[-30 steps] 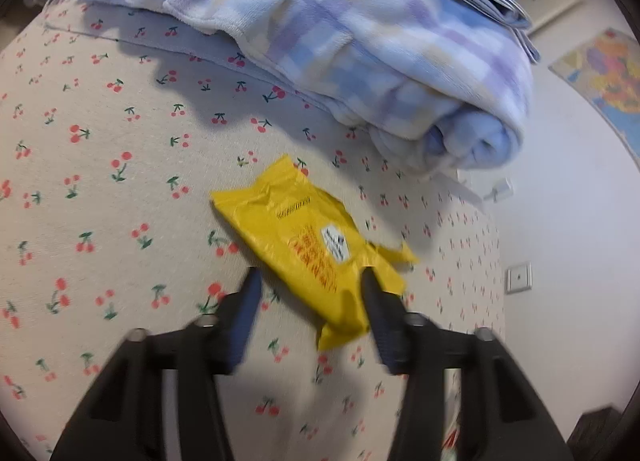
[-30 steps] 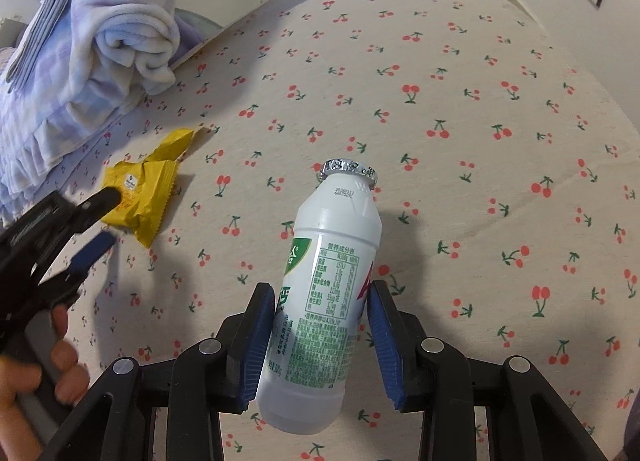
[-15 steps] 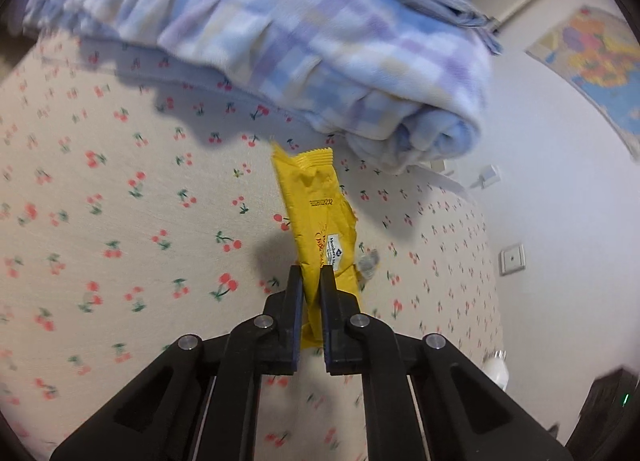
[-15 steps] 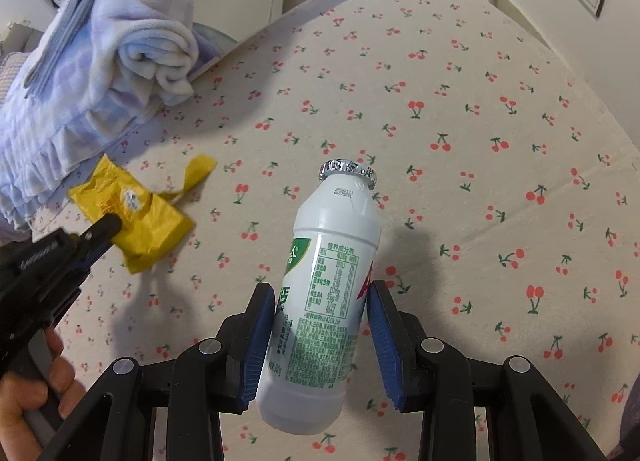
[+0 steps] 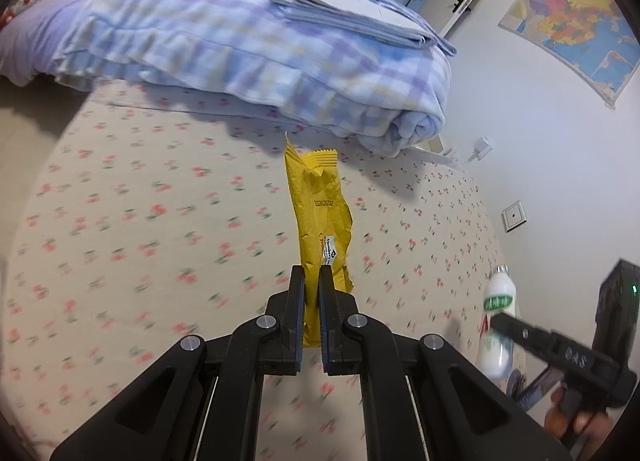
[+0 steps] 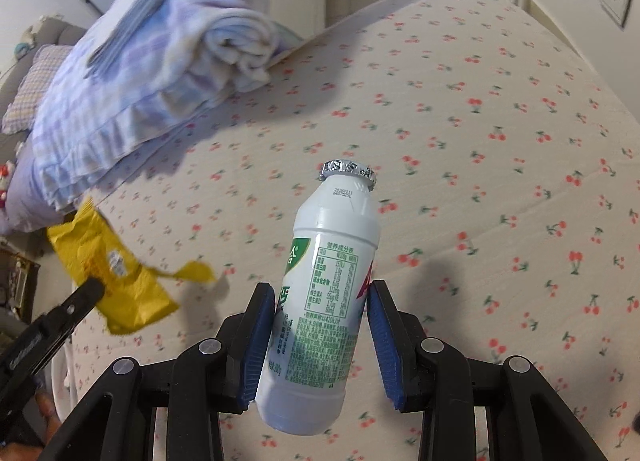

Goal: Collect trash
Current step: 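Carry the yellow packet and white bottle in both tools to the bin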

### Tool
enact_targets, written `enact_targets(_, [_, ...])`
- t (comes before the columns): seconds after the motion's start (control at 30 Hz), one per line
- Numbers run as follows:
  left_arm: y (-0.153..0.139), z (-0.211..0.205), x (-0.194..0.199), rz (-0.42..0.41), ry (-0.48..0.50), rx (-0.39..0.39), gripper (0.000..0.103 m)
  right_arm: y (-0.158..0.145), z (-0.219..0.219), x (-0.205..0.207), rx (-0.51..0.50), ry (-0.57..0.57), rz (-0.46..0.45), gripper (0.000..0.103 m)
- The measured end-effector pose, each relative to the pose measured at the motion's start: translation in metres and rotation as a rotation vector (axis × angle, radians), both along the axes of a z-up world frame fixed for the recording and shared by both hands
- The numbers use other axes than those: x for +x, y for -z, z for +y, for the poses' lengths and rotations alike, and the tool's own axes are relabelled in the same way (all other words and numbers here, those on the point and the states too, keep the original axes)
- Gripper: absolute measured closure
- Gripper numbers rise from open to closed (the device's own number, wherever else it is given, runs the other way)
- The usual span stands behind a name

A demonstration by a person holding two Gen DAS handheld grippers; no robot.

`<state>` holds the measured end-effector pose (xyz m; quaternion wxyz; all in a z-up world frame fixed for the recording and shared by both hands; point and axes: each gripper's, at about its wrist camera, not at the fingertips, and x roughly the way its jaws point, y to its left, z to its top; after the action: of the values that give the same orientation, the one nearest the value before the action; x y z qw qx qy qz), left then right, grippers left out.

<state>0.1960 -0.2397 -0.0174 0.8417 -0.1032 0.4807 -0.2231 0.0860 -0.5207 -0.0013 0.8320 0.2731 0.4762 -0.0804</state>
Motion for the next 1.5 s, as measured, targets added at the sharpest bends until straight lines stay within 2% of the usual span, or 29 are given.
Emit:
enact_targets(0.3, [-0.012, 0.080, -0.035, -0.024, -0.061, 0.010, 0.097, -0.008, 0.047, 0.007, -0.049, -0.080, -0.017, 0.061])
enact_targets(0.43, [-0.011, 0.121, -0.037, 0.023, -0.126, -0.027, 0.098, -0.009, 0.079, 0.015, -0.040, -0.130, -0.022, 0.061])
enact_targets(0.53, [-0.017, 0.150, -0.039, 0.022, -0.170, -0.062, 0.098, -0.014, 0.110, 0.022, -0.044, -0.170, -0.037, 0.061])
enact_targets(0.83, [-0.024, 0.216, -0.046, -0.001, -0.255, -0.039, 0.097, -0.020, 0.204, 0.046, -0.052, -0.293, -0.080, 0.061])
enact_targets(1.17, [-0.017, 0.298, -0.053, 0.022, -0.395, -0.037, 0.097, -0.002, 0.309, 0.061, -0.075, -0.451, -0.076, 0.061])
enact_targets(1.5, [-0.008, 0.371, -0.065, 0.028, -0.500, -0.015, 0.097, 0.012, 0.379, 0.066, -0.076, -0.557, -0.087, 0.061])
